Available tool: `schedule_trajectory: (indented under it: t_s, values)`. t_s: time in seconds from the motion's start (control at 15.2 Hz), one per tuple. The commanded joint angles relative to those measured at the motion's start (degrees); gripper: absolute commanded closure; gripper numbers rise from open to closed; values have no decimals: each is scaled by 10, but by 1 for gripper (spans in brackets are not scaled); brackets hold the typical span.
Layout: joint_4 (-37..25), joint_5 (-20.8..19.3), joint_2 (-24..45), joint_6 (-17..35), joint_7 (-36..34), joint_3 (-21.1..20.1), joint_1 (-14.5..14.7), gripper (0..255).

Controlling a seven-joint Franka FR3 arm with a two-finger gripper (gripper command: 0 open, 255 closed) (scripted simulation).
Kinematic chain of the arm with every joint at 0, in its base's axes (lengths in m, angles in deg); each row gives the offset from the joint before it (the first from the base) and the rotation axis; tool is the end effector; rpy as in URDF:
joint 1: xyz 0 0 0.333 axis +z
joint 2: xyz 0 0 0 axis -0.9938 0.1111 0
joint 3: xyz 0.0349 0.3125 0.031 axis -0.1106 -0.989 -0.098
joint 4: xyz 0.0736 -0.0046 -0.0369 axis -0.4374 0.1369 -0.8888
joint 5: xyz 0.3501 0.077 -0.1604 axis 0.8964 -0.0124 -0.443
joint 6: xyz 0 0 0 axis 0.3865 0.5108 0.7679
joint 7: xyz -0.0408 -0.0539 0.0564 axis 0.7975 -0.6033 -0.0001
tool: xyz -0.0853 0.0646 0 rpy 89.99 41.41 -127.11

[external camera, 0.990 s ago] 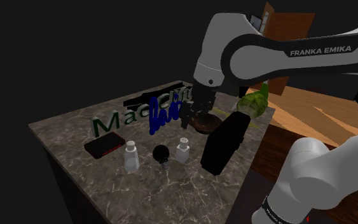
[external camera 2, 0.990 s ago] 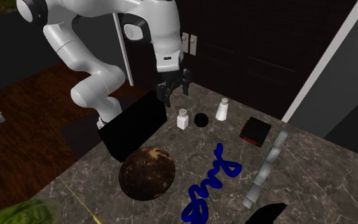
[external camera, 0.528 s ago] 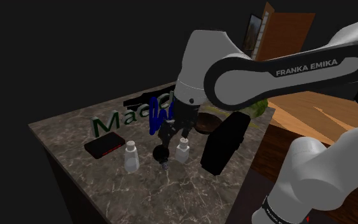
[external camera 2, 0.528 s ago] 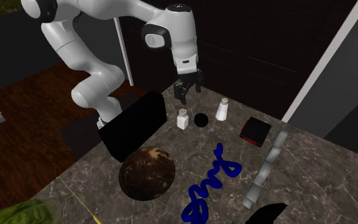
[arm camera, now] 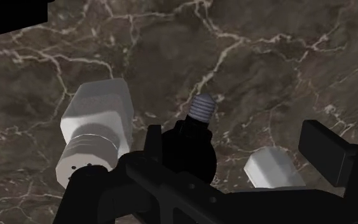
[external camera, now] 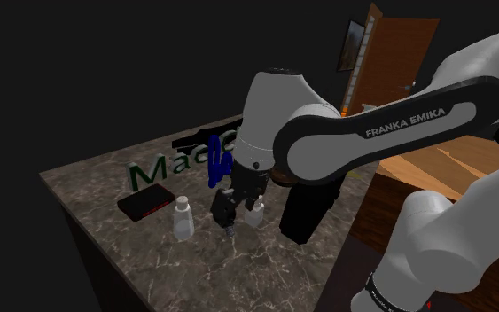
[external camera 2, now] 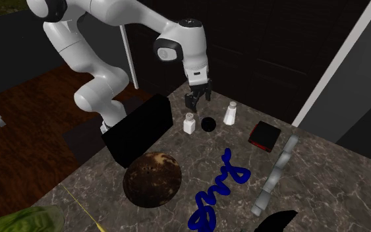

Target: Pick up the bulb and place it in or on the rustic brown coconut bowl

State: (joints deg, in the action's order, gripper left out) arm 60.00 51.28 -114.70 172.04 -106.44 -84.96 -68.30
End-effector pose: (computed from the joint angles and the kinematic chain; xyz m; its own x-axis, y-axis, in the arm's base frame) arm 0.3168 0.2490 0.4422 0.9873 0.0445 0.1523 0.0570 -0.9953 -0.0789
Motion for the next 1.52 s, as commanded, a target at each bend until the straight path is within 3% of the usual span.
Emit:
schedule_trajectory:
  t_s: [0.0, 0.53, 0.59, 1.19, 1.25, 1.45]
  values:
    - [6, 0, 9, 15, -1, -4, 0, 0]
    - [6, 0, 8, 15, -1, -4, 0, 0]
    - [6, 0, 8, 15, -1, -4, 0, 255]
    - [6, 0, 8, 15, -1, -4, 0, 255]
    - [6, 0, 8, 15, -1, -4, 0, 0]
    - [-85, -35, 101, -48, -1, 8, -41, 0]
